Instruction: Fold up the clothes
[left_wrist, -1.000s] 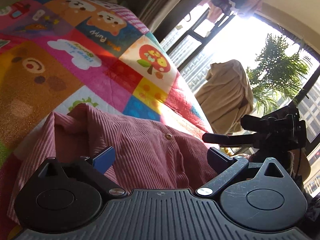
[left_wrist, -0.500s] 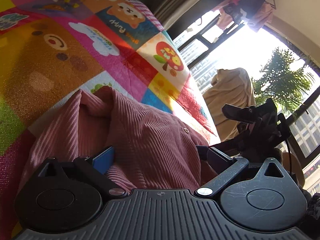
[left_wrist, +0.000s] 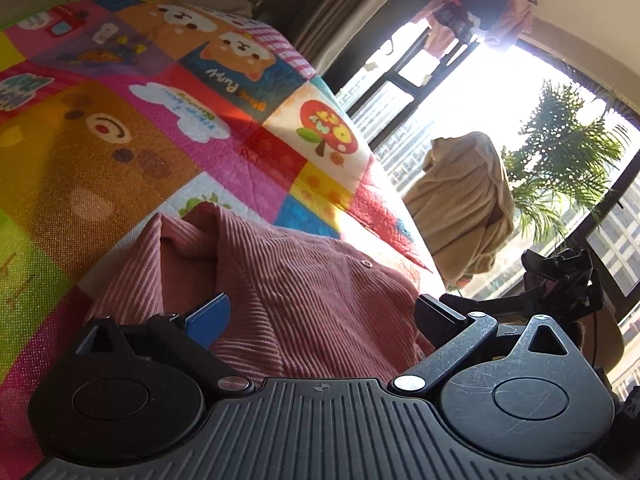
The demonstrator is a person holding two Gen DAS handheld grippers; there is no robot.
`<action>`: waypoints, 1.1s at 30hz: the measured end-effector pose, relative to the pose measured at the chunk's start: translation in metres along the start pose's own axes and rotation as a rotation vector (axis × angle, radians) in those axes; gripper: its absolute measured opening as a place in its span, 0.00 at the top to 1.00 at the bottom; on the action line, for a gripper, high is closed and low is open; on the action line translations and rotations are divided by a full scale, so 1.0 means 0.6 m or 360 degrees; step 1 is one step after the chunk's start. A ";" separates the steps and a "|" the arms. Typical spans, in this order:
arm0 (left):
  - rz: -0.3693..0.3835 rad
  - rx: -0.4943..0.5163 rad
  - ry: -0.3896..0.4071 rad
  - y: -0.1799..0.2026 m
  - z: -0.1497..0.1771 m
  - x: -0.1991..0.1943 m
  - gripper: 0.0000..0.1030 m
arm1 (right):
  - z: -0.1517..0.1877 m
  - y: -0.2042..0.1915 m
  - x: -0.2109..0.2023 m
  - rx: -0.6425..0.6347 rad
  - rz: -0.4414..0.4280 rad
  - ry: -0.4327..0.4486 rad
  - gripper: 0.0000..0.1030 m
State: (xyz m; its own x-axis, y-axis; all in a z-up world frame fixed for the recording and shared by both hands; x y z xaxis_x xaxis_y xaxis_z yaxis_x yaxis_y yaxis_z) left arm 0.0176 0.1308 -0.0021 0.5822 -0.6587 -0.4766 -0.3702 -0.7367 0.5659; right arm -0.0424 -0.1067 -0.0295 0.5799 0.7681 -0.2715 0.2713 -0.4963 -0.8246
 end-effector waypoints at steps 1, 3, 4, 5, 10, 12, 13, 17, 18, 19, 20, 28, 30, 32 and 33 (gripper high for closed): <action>0.0033 0.0050 -0.0001 0.019 -0.002 0.001 0.02 | 0.000 0.001 -0.013 -0.0111 0.0139 0.0054 0.00; 0.0104 0.0148 -0.0014 0.058 -0.003 0.008 0.02 | 0.009 0.009 -0.019 -0.0339 0.0458 0.0070 0.00; 0.0144 0.0191 -0.0037 0.077 0.001 0.018 0.02 | 0.015 0.014 -0.020 -0.0454 0.0625 0.0062 0.00; 0.0184 0.0234 -0.0063 0.095 0.006 0.029 0.01 | 0.021 0.019 -0.018 -0.0554 0.0770 0.0040 0.00; 0.0251 0.0413 -0.0276 0.161 0.057 0.105 0.01 | 0.093 0.063 -0.010 -0.0922 0.1142 -0.0173 0.00; 0.0261 0.0454 -0.0371 0.174 0.083 0.131 0.01 | 0.106 0.068 -0.017 -0.0940 0.1131 -0.0159 0.00; 0.0244 0.0469 -0.0429 0.175 0.097 0.144 0.01 | 0.109 0.073 -0.023 -0.0904 0.1110 -0.0151 0.00; 0.0180 0.0580 -0.0445 0.166 0.131 0.158 0.00 | 0.117 0.095 -0.039 -0.0722 0.0999 -0.0085 0.00; 0.0176 0.0590 -0.0441 0.166 0.133 0.155 0.00 | 0.121 0.095 -0.040 -0.0733 0.0997 -0.0061 0.00; 0.0173 0.0576 -0.0438 0.163 0.133 0.152 0.00 | 0.124 0.094 -0.040 -0.0739 0.1000 -0.0042 0.00; 0.0170 0.0555 -0.0436 0.160 0.133 0.149 0.00 | 0.127 0.094 -0.040 -0.0735 0.0999 -0.0021 0.00; 0.0010 0.0391 -0.0252 0.119 0.093 0.078 0.00 | 0.131 0.091 -0.038 -0.0736 0.0988 0.0010 0.00; -0.0075 0.0349 -0.0183 0.096 0.078 0.058 0.00 | 0.134 0.089 -0.033 -0.0768 0.1020 0.0015 0.00; -0.0176 0.0323 -0.0145 0.073 0.070 0.048 0.00 | 0.134 0.085 -0.032 -0.0770 0.1040 0.0008 0.00; -0.0210 0.0318 -0.0139 0.065 0.069 0.046 0.00 | 0.130 0.078 -0.034 -0.0773 0.1043 0.0020 0.00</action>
State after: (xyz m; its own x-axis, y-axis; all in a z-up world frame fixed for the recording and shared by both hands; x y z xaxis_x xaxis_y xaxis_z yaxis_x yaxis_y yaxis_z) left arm -0.0109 0.0777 -0.0209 0.5734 -0.5594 -0.5985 -0.4361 -0.8269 0.3550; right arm -0.1016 -0.1142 -0.1012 0.7444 0.2574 -0.6161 0.1747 -0.9656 -0.1924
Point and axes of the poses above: each gripper's, at about its wrist camera, not at the fingertips, and x roughly the way its jaws point, y to its right, z to its underside, the point moved 7 cm from there along x, roughly the way its jaws point, and after that the axes turned 8 degrees about -z, right-handed, at the moved point
